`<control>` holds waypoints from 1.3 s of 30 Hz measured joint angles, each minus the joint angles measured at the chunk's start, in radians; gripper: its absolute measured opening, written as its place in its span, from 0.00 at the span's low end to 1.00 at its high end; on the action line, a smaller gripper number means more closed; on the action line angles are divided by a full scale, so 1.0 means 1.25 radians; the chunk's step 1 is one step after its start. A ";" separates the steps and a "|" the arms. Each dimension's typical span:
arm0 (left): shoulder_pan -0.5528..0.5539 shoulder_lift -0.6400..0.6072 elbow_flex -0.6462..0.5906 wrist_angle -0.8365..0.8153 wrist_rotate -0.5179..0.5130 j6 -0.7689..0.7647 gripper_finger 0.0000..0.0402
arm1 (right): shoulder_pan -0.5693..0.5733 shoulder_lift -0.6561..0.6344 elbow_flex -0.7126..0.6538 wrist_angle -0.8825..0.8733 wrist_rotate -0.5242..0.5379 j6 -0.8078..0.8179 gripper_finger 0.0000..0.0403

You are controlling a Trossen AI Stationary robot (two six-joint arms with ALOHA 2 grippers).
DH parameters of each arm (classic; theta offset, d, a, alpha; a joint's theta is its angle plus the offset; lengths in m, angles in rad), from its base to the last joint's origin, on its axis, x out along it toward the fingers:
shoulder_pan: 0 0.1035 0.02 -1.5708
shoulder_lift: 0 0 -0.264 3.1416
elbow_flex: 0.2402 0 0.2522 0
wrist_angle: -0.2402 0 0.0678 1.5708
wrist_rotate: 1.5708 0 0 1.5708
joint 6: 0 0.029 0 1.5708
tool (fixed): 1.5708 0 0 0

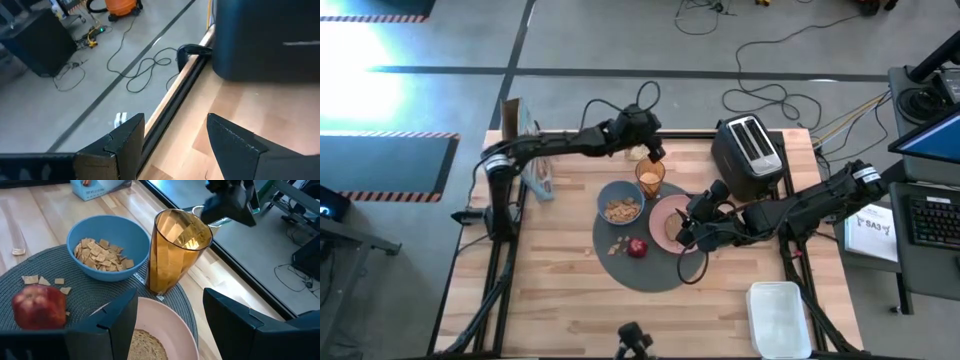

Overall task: Arrange a breakfast setting
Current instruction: Put the blue spoon to the left the blue bowl on the gray table placemat

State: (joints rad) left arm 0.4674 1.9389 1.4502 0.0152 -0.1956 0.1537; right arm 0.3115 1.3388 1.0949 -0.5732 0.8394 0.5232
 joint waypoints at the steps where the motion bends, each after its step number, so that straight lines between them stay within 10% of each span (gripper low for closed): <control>1: 0.004 0.013 0.013 -0.002 0.000 -0.012 0.49 | 0.000 0.000 0.000 0.000 0.000 0.000 0.53; 39: 0.023 0.058 0.074 -0.124 -0.233 -0.077 0.34 | 0.000 -0.001 -0.007 -0.017 -0.001 0.041 0.53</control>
State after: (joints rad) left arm 0.4965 2.0113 1.5425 -0.1398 -0.4873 0.0572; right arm 0.3115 1.3376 1.0859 -0.5949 0.8383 0.5746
